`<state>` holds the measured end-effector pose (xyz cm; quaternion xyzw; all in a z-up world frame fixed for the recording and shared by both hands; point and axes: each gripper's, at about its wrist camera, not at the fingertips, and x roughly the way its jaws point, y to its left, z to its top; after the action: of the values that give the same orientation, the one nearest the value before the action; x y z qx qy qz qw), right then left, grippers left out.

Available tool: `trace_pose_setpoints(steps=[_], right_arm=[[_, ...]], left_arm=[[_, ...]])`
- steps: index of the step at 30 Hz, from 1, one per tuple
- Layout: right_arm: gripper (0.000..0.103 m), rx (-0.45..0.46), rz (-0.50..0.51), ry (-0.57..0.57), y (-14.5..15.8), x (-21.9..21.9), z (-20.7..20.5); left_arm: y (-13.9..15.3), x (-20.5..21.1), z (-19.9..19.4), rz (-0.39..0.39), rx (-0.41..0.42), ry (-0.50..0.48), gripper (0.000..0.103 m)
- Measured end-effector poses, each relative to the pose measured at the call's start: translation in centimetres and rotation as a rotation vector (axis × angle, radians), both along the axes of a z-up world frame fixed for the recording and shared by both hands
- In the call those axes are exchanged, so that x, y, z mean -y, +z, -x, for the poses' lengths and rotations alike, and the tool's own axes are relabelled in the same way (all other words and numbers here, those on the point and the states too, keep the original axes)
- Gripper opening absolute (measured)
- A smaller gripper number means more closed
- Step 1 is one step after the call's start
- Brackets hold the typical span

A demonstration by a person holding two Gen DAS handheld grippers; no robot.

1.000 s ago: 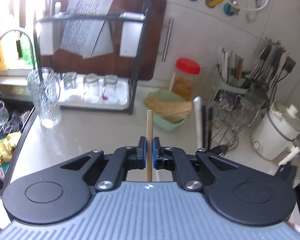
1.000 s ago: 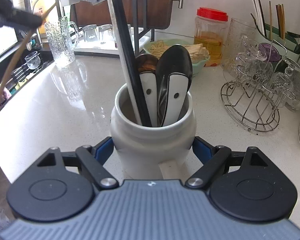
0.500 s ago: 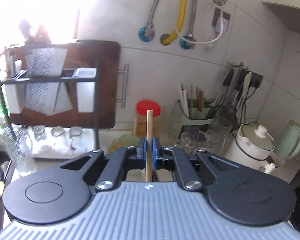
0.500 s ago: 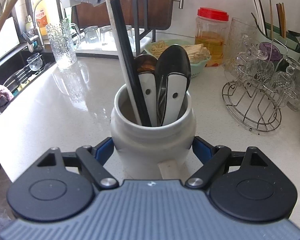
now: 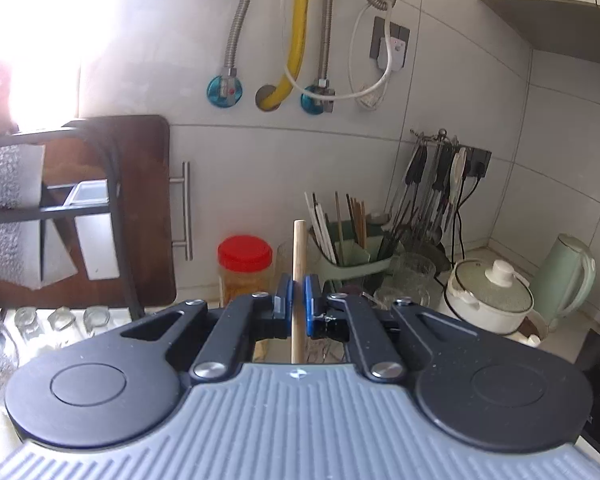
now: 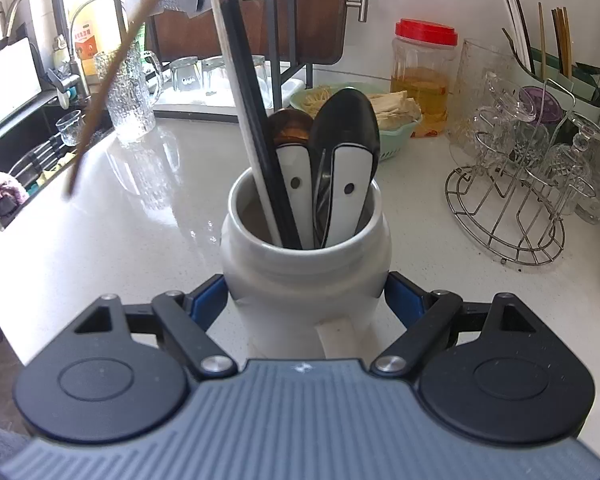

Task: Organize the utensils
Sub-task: 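Lift the wooden chopstick with the left tool and carry it to the mug, then lower the wooden chopstick into the mug and open the left tool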

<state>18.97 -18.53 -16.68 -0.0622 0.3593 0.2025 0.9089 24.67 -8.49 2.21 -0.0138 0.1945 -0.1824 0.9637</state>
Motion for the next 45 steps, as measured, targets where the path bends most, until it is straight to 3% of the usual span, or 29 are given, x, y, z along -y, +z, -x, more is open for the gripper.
trace_pose_setpoints(steps=[9, 21, 24, 31, 42, 45], right_arm=[[0.087, 0.008, -0.007, -0.003, -0.1, 0.0, 0.1], [0.087, 0.005, -0.009, 0.008, -0.1, 0.2, 0.0], [0.087, 0.004, -0.011, 0.012, -0.1, 0.2, -0.1], [0.087, 0.004, -0.012, 0.017, -0.1, 0.2, 0.0], [0.087, 0.01, -0.018, 0.015, -0.1, 0.3, 0.0], [0.087, 0.01, -0.02, 0.016, -0.1, 0.3, 0.0]], left_arm=[[-1.5, 1.3, -2.1, 0.037, 0.009, -0.02, 0.007], [-3.7, 2.9, -2.4, 0.036, 0.084, -0.035, 0.007], [-4.3, 2.5, -2.6, 0.071, 0.054, -0.015, 0.007], [-5.7, 2.7, -2.5, 0.024, -0.017, -0.012, 0.007], [-4.0, 1.5, -0.2, -0.01, -0.13, -0.02, 0.007], [-3.0, 1.4, 0.6, -0.059, -0.149, -0.025, 0.007]])
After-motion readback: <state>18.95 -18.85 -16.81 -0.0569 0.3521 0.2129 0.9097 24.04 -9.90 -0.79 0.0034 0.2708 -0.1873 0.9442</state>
